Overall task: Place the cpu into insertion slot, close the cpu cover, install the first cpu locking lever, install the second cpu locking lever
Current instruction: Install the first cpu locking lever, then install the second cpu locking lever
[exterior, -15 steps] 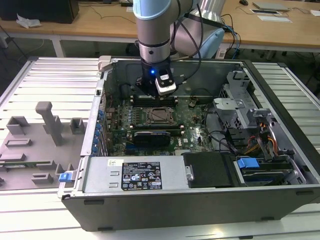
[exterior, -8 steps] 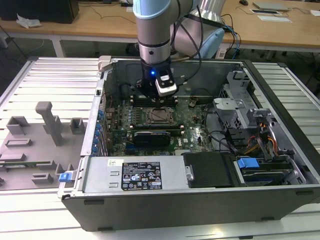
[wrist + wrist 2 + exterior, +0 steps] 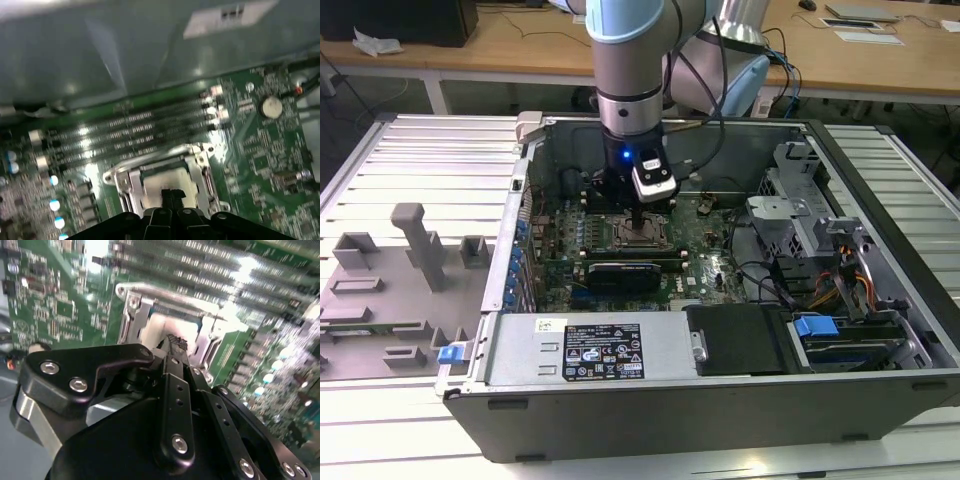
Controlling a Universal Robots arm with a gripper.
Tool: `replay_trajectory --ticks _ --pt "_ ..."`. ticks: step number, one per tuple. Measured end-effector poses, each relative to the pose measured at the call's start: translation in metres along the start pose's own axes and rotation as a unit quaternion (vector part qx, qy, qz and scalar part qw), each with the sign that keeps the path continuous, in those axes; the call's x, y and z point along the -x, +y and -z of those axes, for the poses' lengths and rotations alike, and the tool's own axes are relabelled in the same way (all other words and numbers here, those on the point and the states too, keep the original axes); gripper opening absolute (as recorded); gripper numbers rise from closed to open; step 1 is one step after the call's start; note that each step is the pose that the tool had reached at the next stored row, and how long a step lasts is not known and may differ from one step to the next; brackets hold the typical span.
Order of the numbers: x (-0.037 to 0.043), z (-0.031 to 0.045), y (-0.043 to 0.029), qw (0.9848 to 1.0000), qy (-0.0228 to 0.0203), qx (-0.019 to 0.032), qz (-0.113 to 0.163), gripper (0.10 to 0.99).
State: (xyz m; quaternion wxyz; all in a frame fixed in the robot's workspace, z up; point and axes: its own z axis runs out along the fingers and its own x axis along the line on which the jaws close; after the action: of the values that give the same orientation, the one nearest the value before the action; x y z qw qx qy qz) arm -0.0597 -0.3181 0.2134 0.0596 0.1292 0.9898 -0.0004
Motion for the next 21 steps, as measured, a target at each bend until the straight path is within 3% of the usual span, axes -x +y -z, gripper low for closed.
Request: replay_trajectory --ticks 1,5,9,12,21 --pt "0.0003 0.0000 -0.0014 1.0000 -0.0006 -0.0024 0.001 0.106" --pt "0.0006 0.0017 -0.0016 1.0000 -0.0006 -0.0019 0.005 0.106" --pt "0.0026 0.0183 -0.0013 1.0000 -0.0006 -0.0018 0.005 0.106" --pt "0.0034 0.0254 -0.0012 1.0000 -0.0006 -0.0018 0.005 0.106" --pt "0.0035 0.0257 -0.0012 1.0000 -0.0006 -0.0018 0.005 0.106"
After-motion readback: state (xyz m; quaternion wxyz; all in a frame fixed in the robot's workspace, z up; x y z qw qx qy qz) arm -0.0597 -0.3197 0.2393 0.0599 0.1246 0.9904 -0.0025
